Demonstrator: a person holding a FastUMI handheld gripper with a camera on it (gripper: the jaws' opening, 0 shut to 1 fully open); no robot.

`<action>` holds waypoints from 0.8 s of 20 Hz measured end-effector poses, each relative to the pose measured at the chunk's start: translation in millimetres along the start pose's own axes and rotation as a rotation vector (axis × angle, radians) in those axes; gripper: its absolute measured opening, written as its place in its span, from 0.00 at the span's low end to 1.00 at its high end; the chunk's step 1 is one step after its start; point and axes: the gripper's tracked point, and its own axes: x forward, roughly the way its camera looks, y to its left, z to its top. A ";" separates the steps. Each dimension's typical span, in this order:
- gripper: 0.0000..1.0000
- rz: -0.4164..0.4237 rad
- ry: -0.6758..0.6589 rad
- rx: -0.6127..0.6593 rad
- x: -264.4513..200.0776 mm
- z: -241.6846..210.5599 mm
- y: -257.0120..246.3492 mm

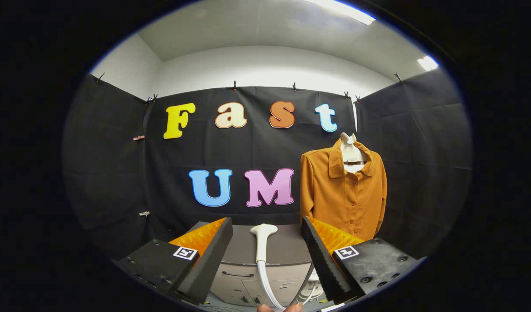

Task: Iron the clothes twice with a garment steamer, once on the left side and once on the right side.

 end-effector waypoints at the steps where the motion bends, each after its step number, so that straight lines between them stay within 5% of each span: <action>1: 0.99 -0.003 -0.005 0.002 1.3 -0.1 0.2; 7: 0.99 0.048 -0.021 0.007 24.9 -13.6 9.6; 16: 1.00 0.079 0.336 0.042 123.5 -144.0 9.8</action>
